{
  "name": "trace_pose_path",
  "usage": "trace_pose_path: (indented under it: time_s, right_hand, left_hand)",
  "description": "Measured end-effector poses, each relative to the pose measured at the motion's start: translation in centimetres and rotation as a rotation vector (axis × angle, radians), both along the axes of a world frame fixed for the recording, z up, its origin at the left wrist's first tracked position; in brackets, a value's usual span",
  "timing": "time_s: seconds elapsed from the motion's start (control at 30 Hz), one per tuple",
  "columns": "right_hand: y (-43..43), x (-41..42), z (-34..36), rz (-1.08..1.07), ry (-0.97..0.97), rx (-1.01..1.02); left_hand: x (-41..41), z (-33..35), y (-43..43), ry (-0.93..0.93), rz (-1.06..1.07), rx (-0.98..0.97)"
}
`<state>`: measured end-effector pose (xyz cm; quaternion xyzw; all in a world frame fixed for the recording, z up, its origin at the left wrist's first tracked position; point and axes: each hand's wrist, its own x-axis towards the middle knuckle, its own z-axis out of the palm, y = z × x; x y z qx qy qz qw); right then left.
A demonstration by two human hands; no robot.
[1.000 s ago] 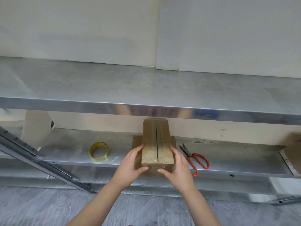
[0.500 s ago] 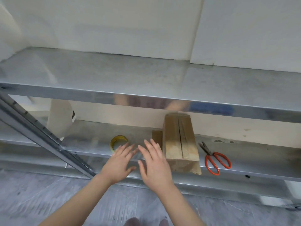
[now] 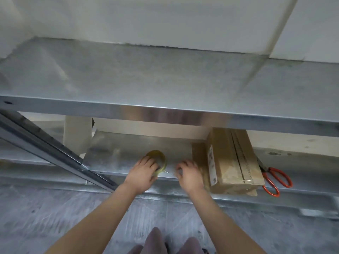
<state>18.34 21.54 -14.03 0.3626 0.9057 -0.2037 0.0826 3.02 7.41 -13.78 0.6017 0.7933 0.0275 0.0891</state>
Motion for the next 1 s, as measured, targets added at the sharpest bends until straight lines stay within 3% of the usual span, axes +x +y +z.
trace_pose_path:
  time_s: [0.3,0.7,0.83,1.0]
  right_hand:
    - [0.8,-2.0,0.4,-0.042,-0.034,-0.108]
    - [1.2,-1.5,0.4,0.070,0.003,-0.094]
    - [0.2,-1.4,3.0,0.037,0.241,-0.173]
    - [-2.5,2.1,5.6,0.010,0.337,-0.163]
  left_hand:
    - [-1.1,0.3,-0.5,-0.021,0.009,0.021]
    - [0.5,3.4,-0.2,0.236,-0.117,0.057]
    - [-0.8,5.2,-1.0,0.155,0.030,0.052]
    - [0.3,7.2,-3.7,-0.236,0.169,0.163]
